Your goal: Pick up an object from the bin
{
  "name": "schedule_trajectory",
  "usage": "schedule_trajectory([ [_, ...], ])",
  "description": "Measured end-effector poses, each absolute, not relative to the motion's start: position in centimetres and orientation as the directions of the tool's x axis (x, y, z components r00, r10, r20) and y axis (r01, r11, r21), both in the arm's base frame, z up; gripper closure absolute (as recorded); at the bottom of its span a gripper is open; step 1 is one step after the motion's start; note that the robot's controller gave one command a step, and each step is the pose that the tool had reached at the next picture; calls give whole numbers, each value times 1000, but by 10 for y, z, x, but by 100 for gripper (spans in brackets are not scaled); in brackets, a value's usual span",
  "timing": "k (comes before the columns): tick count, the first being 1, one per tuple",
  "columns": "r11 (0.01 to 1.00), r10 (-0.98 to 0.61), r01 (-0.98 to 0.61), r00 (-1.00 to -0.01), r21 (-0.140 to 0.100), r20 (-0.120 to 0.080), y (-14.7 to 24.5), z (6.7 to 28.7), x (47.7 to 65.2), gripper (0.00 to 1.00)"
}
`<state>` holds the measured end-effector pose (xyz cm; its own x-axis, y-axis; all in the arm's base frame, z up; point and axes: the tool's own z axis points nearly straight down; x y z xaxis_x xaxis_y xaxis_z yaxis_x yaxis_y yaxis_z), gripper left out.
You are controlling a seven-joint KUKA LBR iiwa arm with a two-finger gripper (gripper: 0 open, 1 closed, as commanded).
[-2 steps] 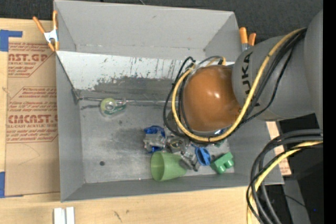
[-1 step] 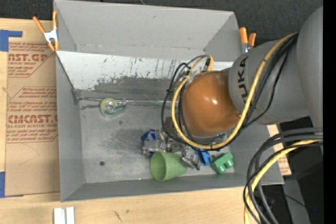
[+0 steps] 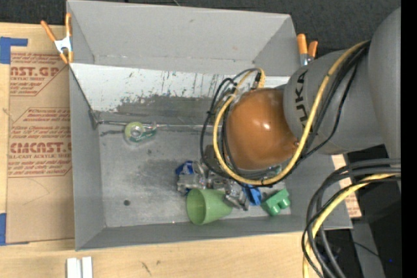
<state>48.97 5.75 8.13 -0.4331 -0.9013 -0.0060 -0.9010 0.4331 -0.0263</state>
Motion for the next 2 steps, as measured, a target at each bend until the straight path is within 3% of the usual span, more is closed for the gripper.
schedule_trajectory([
  [1, 448, -894, -894, -448, -6, -5, 52, 76, 557, 100],
  [2, 445, -895, -895, -445, 1, -4, 54, 75, 553, 0],
])
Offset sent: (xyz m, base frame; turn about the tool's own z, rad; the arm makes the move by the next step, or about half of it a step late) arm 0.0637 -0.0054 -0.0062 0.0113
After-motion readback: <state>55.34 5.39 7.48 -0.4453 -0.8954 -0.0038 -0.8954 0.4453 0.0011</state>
